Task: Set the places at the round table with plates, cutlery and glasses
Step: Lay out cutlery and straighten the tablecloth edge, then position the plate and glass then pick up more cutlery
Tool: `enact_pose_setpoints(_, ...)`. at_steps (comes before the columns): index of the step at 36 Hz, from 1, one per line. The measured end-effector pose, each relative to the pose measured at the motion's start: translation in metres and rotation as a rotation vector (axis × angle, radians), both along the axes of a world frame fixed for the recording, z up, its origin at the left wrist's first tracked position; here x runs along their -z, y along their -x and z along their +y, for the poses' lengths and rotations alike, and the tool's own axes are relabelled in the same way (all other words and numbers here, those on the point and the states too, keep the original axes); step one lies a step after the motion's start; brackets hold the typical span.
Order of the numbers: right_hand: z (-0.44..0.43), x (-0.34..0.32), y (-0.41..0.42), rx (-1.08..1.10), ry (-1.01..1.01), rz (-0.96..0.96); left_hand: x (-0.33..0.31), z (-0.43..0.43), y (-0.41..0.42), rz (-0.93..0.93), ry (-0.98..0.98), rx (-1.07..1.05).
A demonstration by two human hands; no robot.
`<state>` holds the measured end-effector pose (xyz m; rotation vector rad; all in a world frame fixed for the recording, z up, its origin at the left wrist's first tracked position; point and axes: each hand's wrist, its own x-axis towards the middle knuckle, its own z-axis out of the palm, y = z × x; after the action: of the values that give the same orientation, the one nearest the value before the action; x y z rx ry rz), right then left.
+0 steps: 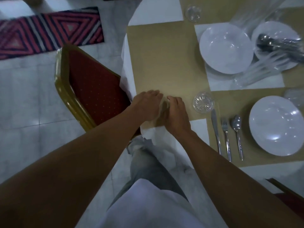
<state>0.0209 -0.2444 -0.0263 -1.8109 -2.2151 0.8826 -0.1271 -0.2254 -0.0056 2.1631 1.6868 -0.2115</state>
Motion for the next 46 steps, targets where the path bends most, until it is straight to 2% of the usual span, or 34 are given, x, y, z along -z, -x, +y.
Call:
enact_pose_setpoints(7,0.043,0.008,0.03,0.077,-0.05,-0.079,0.004,0.039,0.04,0.081,-0.029,0.015)
enact_pose_setpoints(14,0.073,0.008,0.059,0.301,-0.065,-0.077,0.001,0.084,0.071,0.098,0.005,0.119)
enact_pose_setpoints(21,0.081,0.013,0.093,0.334,-0.032,-0.181,-0.004,0.113,0.097,0.088,0.011,0.216)
enact_pose_setpoints(26,0.08,0.003,0.123,0.431,-0.139,-0.061,-0.003,0.138,0.113,0.112,0.007,0.292)
enact_pose_setpoints(31,0.085,0.001,0.153,0.505,-0.188,-0.08,-0.002,0.171,0.127,0.096,0.048,0.377)
enact_pose_setpoints(35,0.099,0.011,0.167,0.539,-0.165,-0.16,0.0,0.196,0.147,0.065,0.021,0.472)
enact_pose_setpoints(40,0.118,0.01,0.186,0.652,-0.144,-0.21,0.004,0.226,0.19,0.054,0.079,0.522)
enact_pose_setpoints(46,0.149,0.0,0.227,0.796,-0.076,-0.159,-0.01,0.255,0.223,0.06,0.08,0.628)
